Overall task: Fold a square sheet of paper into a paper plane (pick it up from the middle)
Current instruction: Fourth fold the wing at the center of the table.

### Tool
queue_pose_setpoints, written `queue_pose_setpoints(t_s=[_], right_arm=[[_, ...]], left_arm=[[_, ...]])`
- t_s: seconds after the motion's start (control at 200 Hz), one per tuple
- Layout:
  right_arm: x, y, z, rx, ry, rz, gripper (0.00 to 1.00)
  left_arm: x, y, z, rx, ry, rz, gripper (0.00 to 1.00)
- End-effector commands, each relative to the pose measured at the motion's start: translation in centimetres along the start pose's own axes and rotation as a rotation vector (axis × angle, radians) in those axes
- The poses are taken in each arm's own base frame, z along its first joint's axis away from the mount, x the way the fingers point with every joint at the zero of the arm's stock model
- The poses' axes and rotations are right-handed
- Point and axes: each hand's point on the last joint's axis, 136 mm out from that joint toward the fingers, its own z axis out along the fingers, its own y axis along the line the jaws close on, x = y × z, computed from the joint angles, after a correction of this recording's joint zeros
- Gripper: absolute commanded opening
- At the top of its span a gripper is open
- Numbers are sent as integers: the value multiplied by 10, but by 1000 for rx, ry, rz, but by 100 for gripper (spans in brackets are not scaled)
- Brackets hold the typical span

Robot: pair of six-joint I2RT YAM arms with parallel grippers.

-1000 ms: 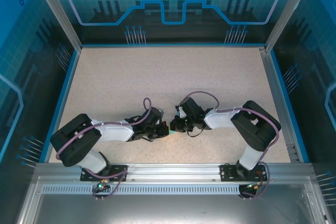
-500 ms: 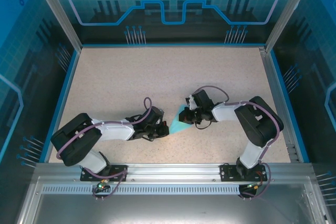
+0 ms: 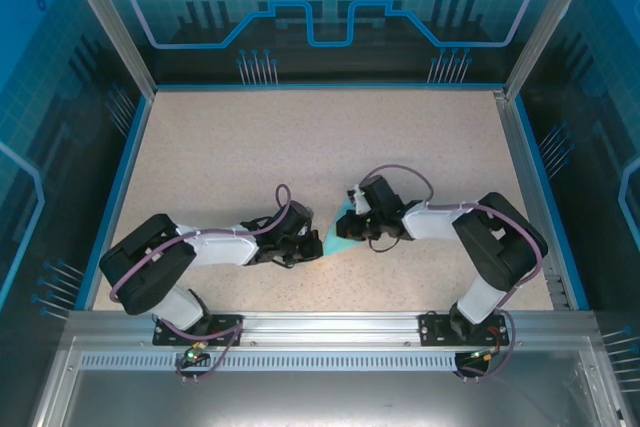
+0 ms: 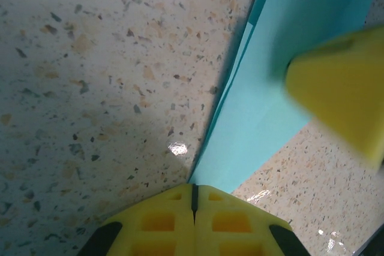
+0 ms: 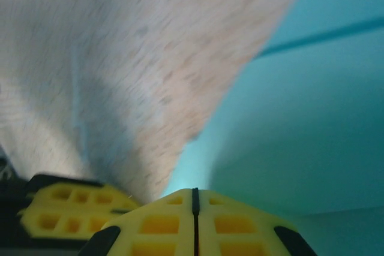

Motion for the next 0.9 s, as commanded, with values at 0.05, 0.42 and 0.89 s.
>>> queue_pose_setpoints(t_s=[0.05,0.42,0.89], right_arm=[[12,8,12,-4,18,6,7],[14,-19,22,72,62,24,7],[-60,-108,-24,120,-99,203,7]], left_arm=[[46,59,5,-205,178,-40,0],[49,63,3,-219,187,-47,0],[56,69,4,-233,218,-42,0]])
